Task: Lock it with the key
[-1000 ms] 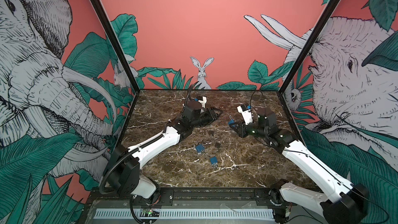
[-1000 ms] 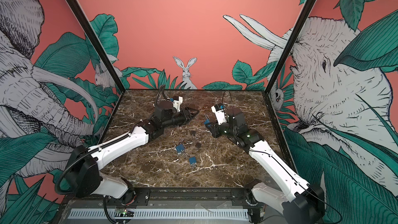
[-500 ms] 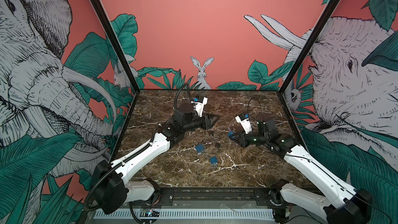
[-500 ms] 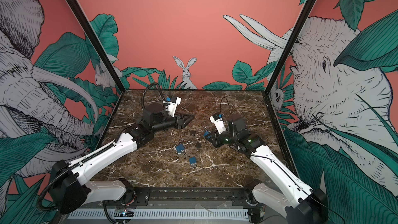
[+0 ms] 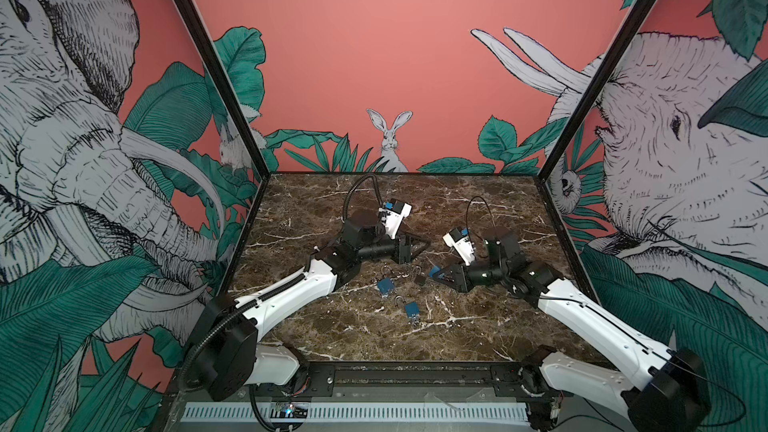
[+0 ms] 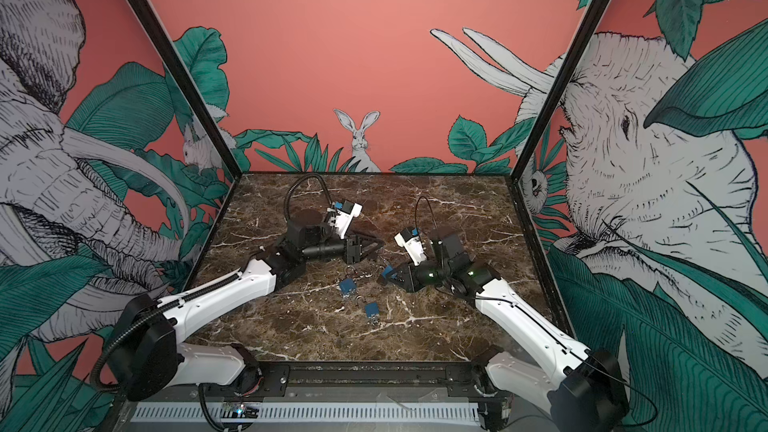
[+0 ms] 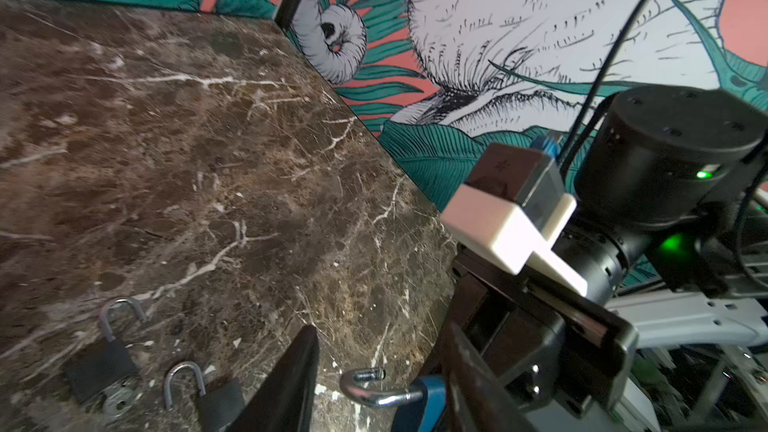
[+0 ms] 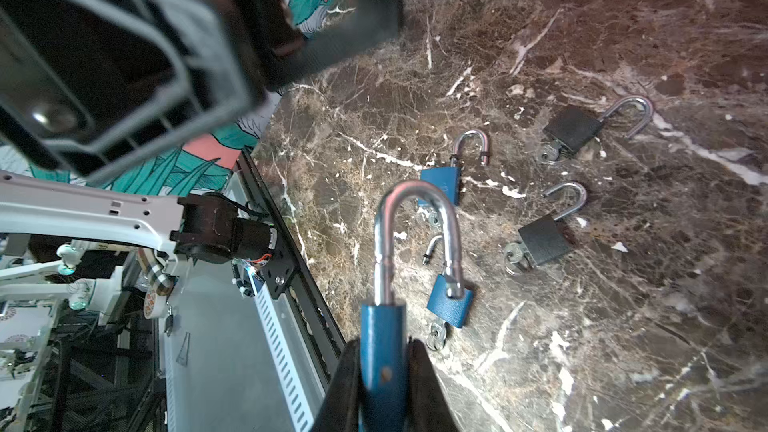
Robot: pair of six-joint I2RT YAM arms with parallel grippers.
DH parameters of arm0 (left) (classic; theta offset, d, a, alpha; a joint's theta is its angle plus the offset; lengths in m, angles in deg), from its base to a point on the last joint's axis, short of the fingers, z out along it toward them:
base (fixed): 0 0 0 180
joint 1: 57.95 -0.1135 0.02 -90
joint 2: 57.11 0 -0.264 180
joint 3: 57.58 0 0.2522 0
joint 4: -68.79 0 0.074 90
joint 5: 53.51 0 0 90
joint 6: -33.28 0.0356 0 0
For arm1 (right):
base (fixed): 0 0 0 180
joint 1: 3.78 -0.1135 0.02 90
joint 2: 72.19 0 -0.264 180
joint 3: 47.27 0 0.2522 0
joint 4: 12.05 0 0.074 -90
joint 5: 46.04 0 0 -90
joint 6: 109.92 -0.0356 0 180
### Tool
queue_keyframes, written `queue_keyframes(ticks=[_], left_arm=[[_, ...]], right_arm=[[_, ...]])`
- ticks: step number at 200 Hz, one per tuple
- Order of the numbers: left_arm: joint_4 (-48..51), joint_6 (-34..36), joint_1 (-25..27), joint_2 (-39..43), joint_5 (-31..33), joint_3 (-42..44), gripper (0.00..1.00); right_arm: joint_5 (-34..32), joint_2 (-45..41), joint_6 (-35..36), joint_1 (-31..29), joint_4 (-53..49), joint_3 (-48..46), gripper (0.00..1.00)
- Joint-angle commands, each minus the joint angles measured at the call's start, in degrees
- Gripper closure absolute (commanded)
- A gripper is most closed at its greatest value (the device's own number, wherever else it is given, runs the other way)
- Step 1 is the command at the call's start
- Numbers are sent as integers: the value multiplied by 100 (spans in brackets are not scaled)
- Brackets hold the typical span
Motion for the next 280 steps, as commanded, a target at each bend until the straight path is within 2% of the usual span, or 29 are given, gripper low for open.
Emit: queue_keyframes(ticks=[1,49,54,83,111,153,280], left_arm=[[-315,-15,7,-205,-722,-177,50],[-798,-375,-54,-248,-1087,122,53],[-948,-478,-246,-219,-1148,199,53],[-1462,-969,-531,-98,-1569,475,56],[-1017,-741,-564,-25,-1725,427,56],[-923,-659,-564,-160,-1927,324,56],[-530,-467,-741,196,-2227,446,64]], right_arm=[[415,-9,-157,-28,491,-4,100],[400,107,-13,-25,157,109,100],[400,126,-7,-22,148,125,100],[541,266,-14,-7,130,228,100],[813,441,-86,2,235,372,100],[1062,626,-102,3,225,596,100],[1389,728,-224,230,281,787,100]])
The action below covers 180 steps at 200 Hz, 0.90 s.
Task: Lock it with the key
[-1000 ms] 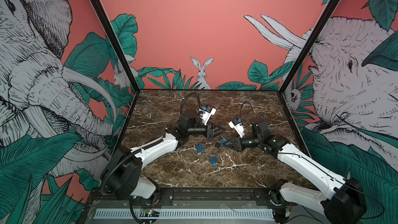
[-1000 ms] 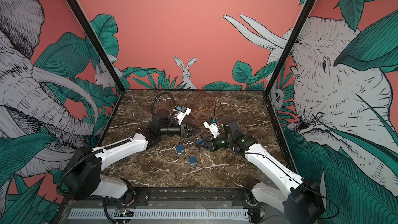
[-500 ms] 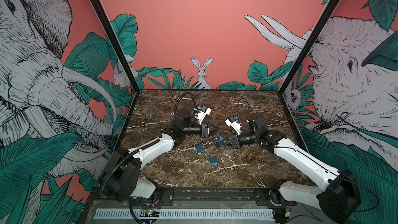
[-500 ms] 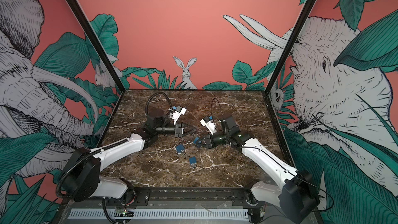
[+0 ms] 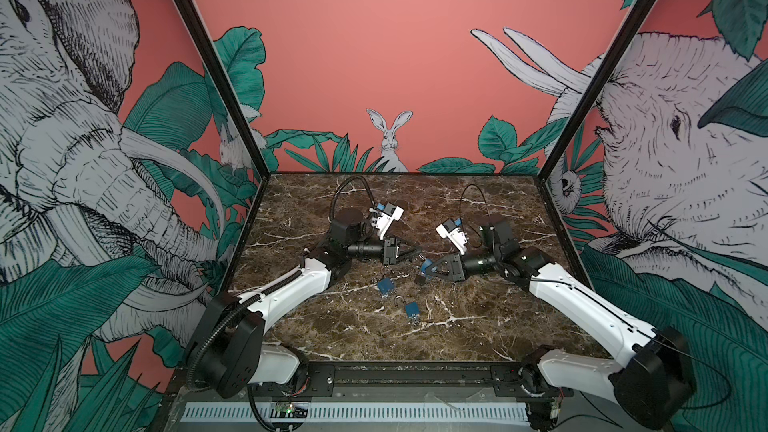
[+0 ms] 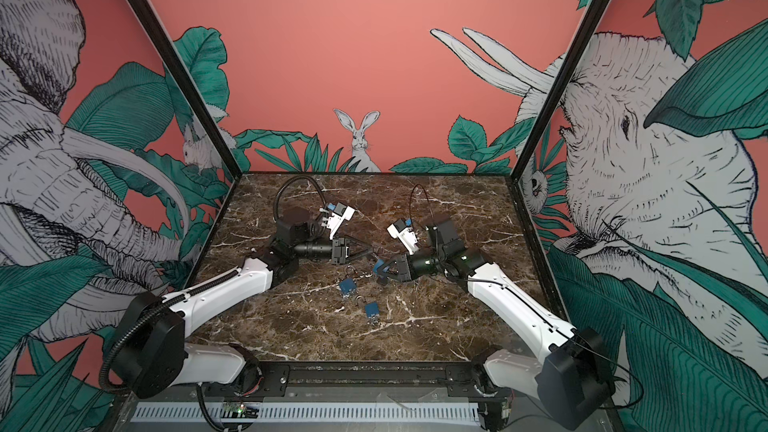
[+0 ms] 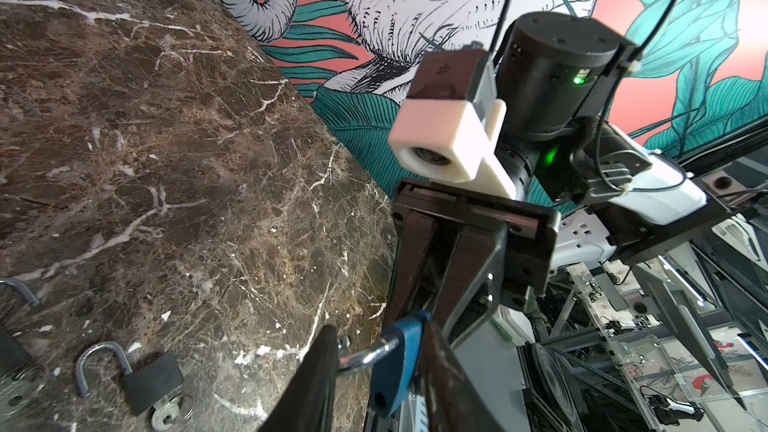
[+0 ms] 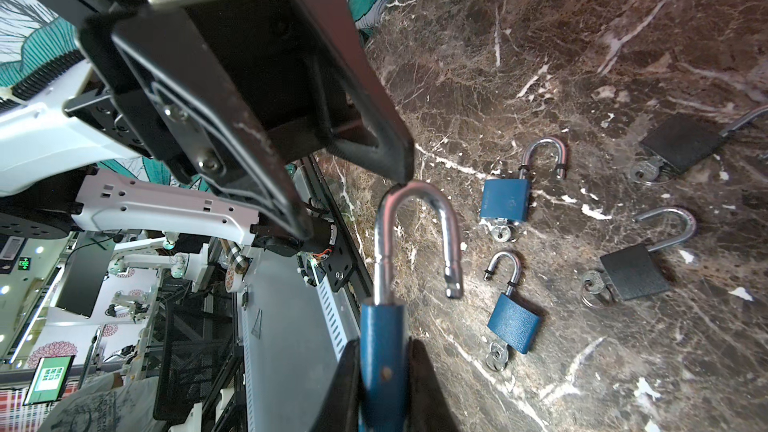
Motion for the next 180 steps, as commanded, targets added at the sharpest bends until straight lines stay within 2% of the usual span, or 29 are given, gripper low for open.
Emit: queue_keyframes(ticks=[1,60,95,180], left_arm=[[47,65,-23,167,-227,34,65],[19,29,-23,97,-290,-4,65],[-157,-73,-23,57,-241,43,57],[-307,-166,-23,-31,-303,90,67]], right_arm=[[239,20,-14,33,290,167,100],[374,4,-97,72,386,167,100],[518,-53,-230,119,547,141,100],[614,-86,-322,253,651,96,100]])
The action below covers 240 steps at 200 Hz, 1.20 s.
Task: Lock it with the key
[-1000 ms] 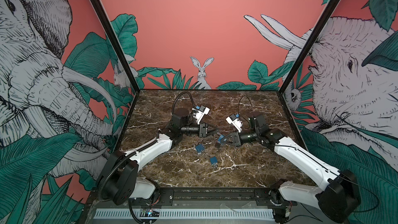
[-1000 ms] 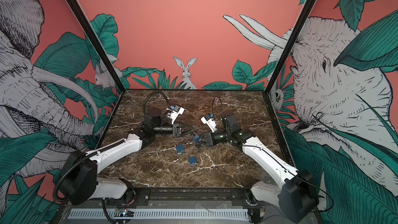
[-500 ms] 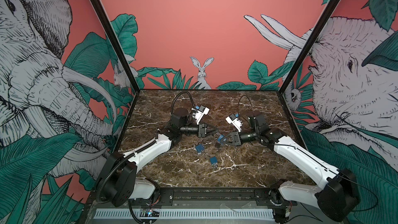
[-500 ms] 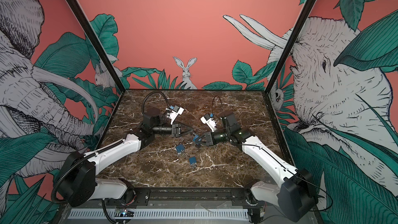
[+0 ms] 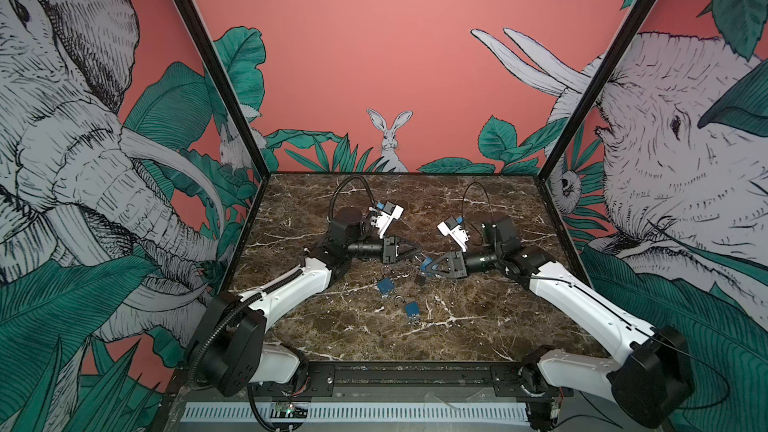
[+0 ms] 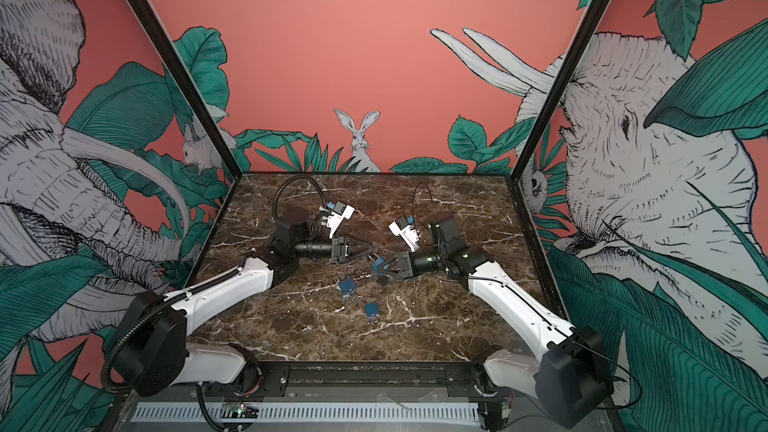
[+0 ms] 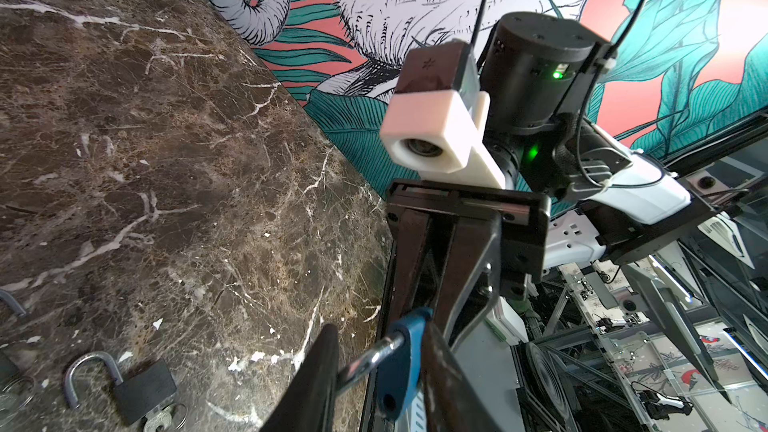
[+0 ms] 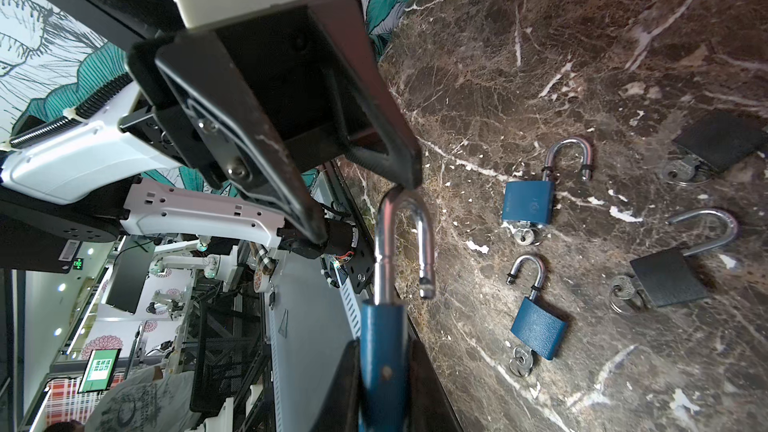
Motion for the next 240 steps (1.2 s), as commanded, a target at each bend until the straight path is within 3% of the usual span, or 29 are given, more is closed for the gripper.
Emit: queue_keyframes(ticks=[1,119,240], left_arm=[[-84,-10,8,34,-189,88,67],[153,162,-1,98,-111,51,68],[130,153,-10,134,8,46,80]], right_arm=[[165,-132,-37,74,487,96,100],[272,-184,-195,100,672,52,100],[367,-220,-371,116,845,-48,100]])
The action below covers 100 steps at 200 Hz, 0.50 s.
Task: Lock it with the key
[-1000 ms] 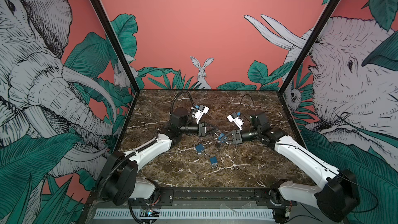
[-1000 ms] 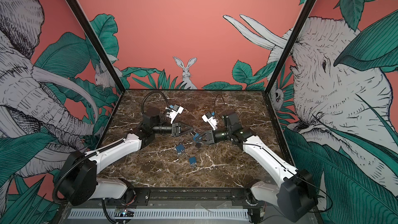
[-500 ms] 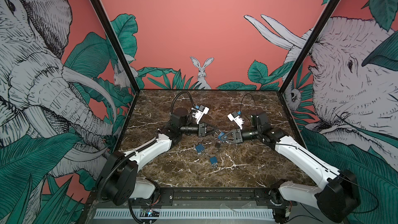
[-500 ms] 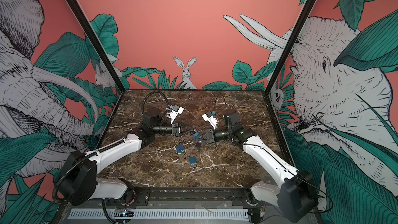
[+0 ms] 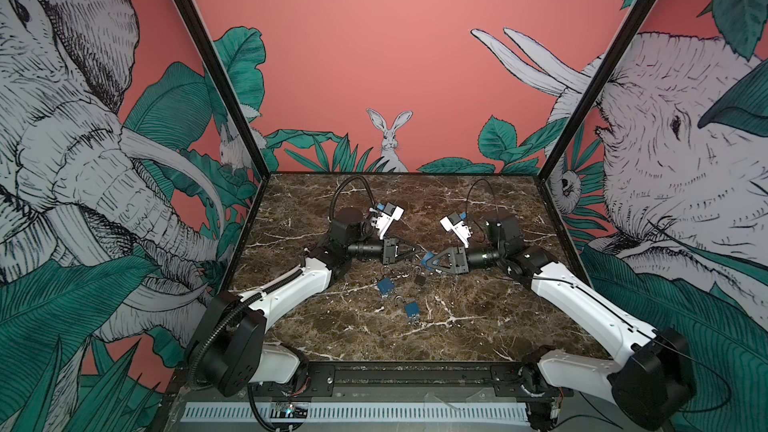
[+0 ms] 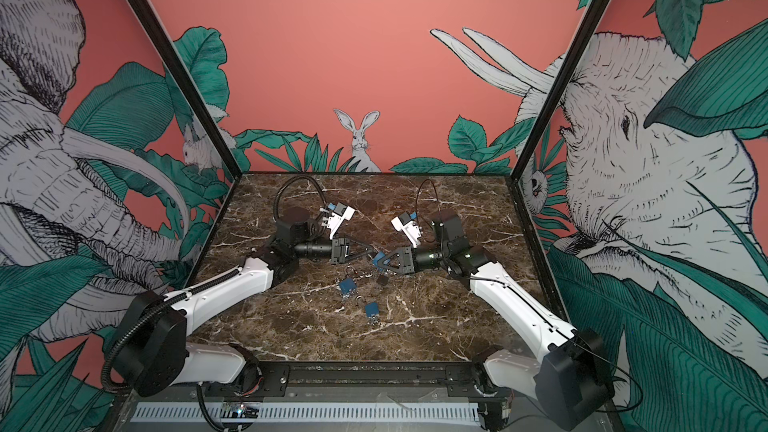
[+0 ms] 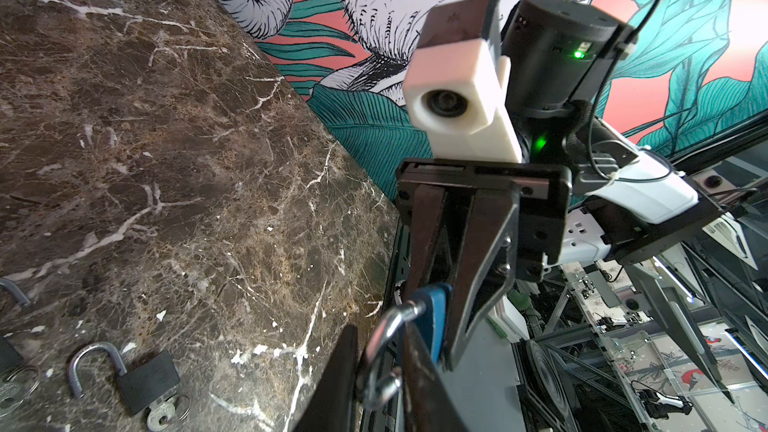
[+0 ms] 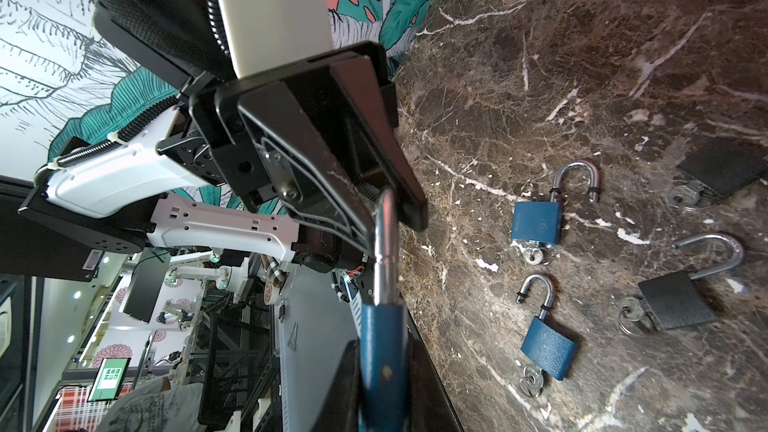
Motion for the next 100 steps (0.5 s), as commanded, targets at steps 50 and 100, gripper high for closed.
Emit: queue_keyframes(ticks=[50,100], left_arm=[[-1,32,-8,72,-15,23,91],[1,22,-8,36,-43,41,100]], right_arm=[[271,-192,-104,35,497,-35,100],[474,-297,-495,26,956,-141,100]])
